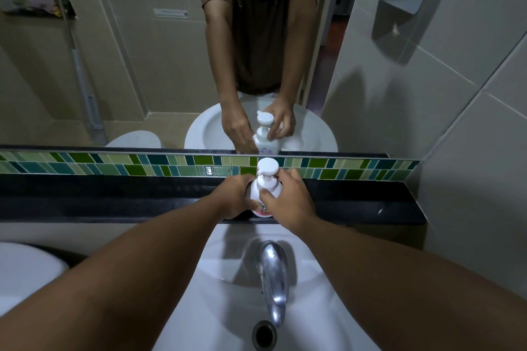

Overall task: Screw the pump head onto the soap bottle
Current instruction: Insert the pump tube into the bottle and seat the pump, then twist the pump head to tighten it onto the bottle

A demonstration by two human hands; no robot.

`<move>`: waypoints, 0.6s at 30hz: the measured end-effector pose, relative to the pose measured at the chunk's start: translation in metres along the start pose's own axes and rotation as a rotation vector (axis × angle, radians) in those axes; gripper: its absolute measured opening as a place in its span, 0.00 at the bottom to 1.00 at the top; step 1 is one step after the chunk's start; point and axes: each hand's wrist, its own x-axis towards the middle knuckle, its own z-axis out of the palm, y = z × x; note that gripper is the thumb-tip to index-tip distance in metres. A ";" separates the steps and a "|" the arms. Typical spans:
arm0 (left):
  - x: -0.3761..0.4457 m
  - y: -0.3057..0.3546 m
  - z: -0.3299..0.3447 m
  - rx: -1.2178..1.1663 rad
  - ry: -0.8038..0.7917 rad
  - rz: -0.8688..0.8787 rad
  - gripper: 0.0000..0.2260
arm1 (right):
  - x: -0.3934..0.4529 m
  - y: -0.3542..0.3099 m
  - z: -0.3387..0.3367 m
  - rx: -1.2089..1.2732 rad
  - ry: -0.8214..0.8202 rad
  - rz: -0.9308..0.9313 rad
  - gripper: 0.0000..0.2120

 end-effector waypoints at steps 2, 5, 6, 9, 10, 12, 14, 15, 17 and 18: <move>0.000 -0.001 0.000 0.011 -0.003 0.004 0.26 | 0.001 -0.001 -0.001 -0.045 0.045 0.041 0.22; 0.000 -0.001 0.000 0.013 -0.001 0.008 0.24 | -0.002 0.000 -0.001 -0.001 0.059 0.053 0.29; 0.000 -0.002 0.000 0.007 0.000 0.005 0.25 | -0.003 0.002 -0.001 0.013 0.055 0.040 0.30; 0.000 -0.001 0.001 -0.004 0.003 -0.006 0.27 | -0.003 0.007 -0.003 0.034 0.030 0.011 0.25; 0.000 -0.001 0.001 -0.002 0.003 -0.003 0.27 | -0.002 0.007 -0.002 0.026 0.022 0.003 0.22; 0.000 -0.002 0.001 -0.001 0.008 0.010 0.25 | 0.000 0.005 -0.003 -0.037 0.031 0.000 0.19; 0.000 -0.003 0.001 -0.013 0.008 0.013 0.23 | 0.000 0.004 -0.004 -0.101 0.067 0.048 0.26; -0.001 -0.002 0.001 -0.013 0.008 0.015 0.23 | 0.000 0.005 -0.005 -0.110 0.080 0.061 0.28; -0.001 -0.003 0.001 -0.003 0.006 0.008 0.23 | -0.001 0.008 -0.004 -0.077 0.068 0.041 0.29; -0.001 -0.003 0.001 -0.006 0.009 0.003 0.24 | -0.001 0.009 -0.004 -0.055 0.046 0.019 0.27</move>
